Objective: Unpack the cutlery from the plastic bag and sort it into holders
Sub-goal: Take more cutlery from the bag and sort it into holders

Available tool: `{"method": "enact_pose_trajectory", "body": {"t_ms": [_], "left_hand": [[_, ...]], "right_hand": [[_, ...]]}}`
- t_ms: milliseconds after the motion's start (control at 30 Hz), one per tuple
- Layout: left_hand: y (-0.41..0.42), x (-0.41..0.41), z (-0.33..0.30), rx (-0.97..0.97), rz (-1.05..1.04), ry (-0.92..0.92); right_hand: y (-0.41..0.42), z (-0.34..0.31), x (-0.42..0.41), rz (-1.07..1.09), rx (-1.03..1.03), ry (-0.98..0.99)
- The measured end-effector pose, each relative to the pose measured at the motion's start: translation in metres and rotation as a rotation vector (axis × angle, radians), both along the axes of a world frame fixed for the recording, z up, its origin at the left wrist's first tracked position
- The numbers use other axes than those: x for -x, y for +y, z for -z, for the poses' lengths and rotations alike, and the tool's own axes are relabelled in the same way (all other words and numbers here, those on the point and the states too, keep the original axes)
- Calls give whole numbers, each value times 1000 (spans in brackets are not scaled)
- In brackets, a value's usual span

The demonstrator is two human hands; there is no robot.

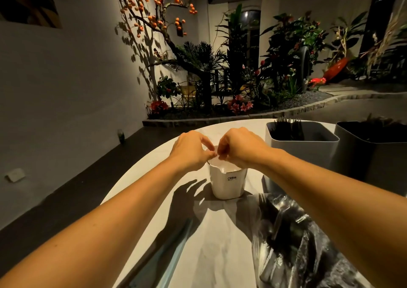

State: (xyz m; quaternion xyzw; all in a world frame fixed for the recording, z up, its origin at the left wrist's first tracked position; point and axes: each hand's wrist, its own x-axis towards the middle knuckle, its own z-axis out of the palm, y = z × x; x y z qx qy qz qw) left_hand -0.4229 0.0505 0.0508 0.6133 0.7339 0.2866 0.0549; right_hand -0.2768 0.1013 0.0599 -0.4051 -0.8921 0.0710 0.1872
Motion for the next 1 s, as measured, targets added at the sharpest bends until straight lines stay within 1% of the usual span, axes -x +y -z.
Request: {"method": "enact_pose_trajectory", "body": {"t_ms": [133,233,333,467,567,733,867,933,1000], "left_hand": [[-7,0,-11,-90,-24,3],[-23,-10,-23,-122,-22,-7],[-44,-24,-37,-160,32,-46],[-78,-53,-47,-180,125,-105],[-108,-81,-43,-140,189,-148],[-153,-126,-39,-32,304,-129],[-181,-160,-29,54,382,-95],[-196,-178,-22,108,433,-90],[-212,-194,-16,190,488,-30]], "right_hand": [[-2,-14,-4,-2,-36,78],[-14,-27,-13,-19,-32,100],[-35,-38,-29,-31,-2,124],[-73,-51,-62,-41,64,109],[-105,-52,-91,-34,111,129],[-158,-51,-139,-7,166,140],[-199,-50,-180,-7,289,56],[-215,-47,-198,15,388,13],[-229,-43,-213,32,508,-32]]}}
